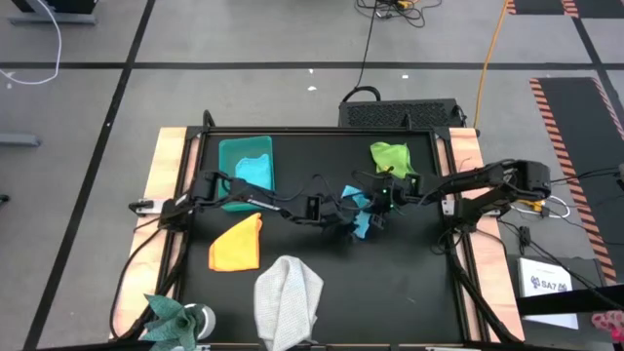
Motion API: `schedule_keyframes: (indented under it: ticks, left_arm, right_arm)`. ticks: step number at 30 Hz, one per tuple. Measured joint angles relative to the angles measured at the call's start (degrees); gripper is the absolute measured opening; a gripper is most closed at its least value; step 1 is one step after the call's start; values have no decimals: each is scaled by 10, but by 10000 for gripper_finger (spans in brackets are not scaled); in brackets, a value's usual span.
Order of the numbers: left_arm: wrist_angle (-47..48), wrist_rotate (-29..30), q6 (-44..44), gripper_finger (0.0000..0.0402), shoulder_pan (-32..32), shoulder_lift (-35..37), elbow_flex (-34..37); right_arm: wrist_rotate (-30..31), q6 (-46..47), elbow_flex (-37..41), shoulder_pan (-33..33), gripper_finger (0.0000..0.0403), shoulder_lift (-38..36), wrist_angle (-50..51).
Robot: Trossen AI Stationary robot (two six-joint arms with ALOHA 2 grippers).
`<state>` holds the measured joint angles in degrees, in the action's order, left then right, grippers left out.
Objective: Fold microfiber towels
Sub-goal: Fold the blue microfiber towel
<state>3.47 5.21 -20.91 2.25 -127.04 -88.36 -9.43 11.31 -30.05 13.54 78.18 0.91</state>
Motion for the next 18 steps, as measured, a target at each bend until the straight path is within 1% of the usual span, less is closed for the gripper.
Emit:
schedule_keyframes:
  ticks: [3, 10, 13, 16, 18]
  left_arm:
    - [21, 0, -6, 113, 4, -9, 1]
    - [15, -1, -43, 113, 0, -35, -2]
    - [13, -2, -45, 113, 0, -36, -2]
    - [11, 4, -46, 112, 1, -36, -2]
    - [2, 3, -55, 98, 0, -36, -1]
  right_arm:
    - [2, 0, -1, 0, 0, -40, -5]
    - [3, 16, -3, 0, 0, -126, 0]
    - [3, 11, -3, 0, 0, -136, 13]
    - [2, 3, 0, 0, 0, -124, 15]
    - [2, 0, 1, 0, 0, -114, 16]
